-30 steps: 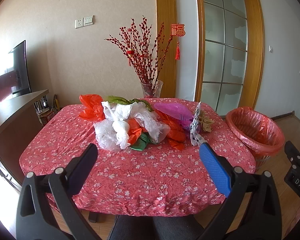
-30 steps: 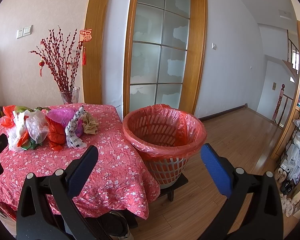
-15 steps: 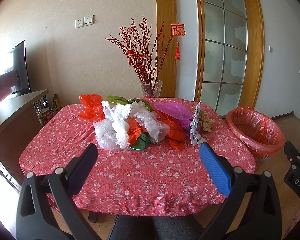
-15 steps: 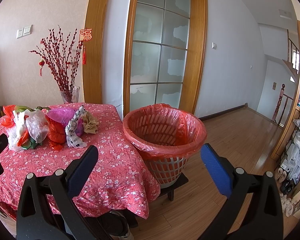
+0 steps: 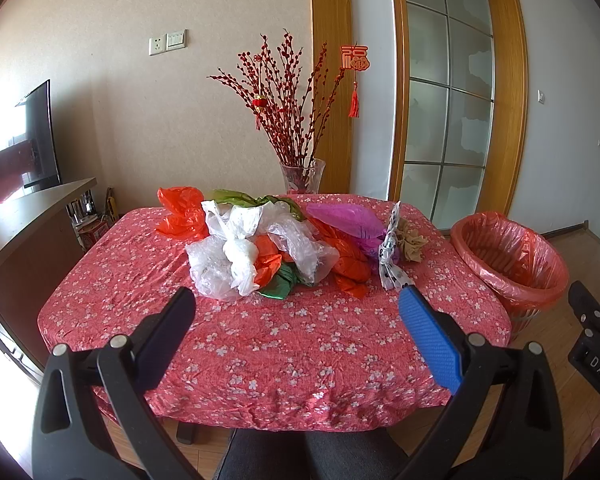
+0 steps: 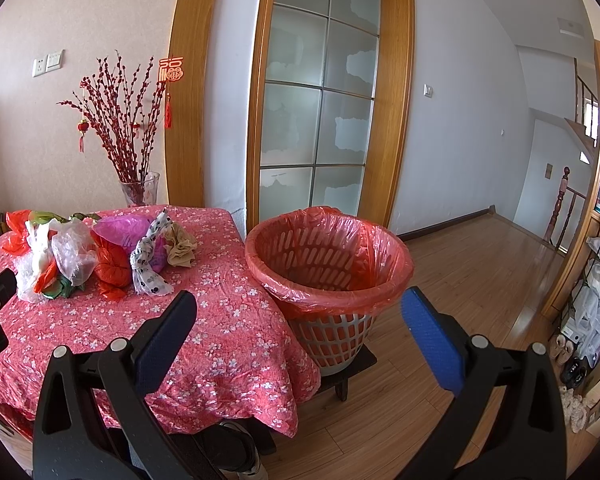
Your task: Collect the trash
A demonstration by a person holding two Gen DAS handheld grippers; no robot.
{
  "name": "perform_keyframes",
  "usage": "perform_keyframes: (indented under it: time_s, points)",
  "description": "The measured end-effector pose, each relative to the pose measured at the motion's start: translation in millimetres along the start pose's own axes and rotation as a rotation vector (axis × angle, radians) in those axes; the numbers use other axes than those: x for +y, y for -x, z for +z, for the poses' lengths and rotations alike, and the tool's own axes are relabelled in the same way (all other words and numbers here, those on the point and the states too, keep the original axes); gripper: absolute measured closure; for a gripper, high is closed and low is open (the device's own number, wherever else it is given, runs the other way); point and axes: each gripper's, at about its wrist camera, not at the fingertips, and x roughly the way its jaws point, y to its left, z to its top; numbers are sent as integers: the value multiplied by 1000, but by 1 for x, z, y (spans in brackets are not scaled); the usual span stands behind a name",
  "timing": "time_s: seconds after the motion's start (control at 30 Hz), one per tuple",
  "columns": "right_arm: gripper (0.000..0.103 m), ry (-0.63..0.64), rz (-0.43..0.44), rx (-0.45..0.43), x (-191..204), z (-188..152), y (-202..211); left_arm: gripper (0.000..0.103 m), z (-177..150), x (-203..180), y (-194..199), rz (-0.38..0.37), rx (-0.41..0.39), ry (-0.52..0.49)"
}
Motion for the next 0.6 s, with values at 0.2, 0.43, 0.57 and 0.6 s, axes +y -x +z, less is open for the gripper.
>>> perform_keyframes:
  time_s: [0.2,0.43,0.57,0.6]
  points:
    - [2,0,0,1,0,0,0,4,1,1,0,0,2,1]
    - [2,-10,5,19,1,-1,-7,4,0,6,0,7,16,9]
    - [2,-18,13,32,-2,-2,-14,4,-1,9,-8,18,29,21]
    - [2,-19,17,36,-2,-2,-17,4,-1,12,-12,24,35,27]
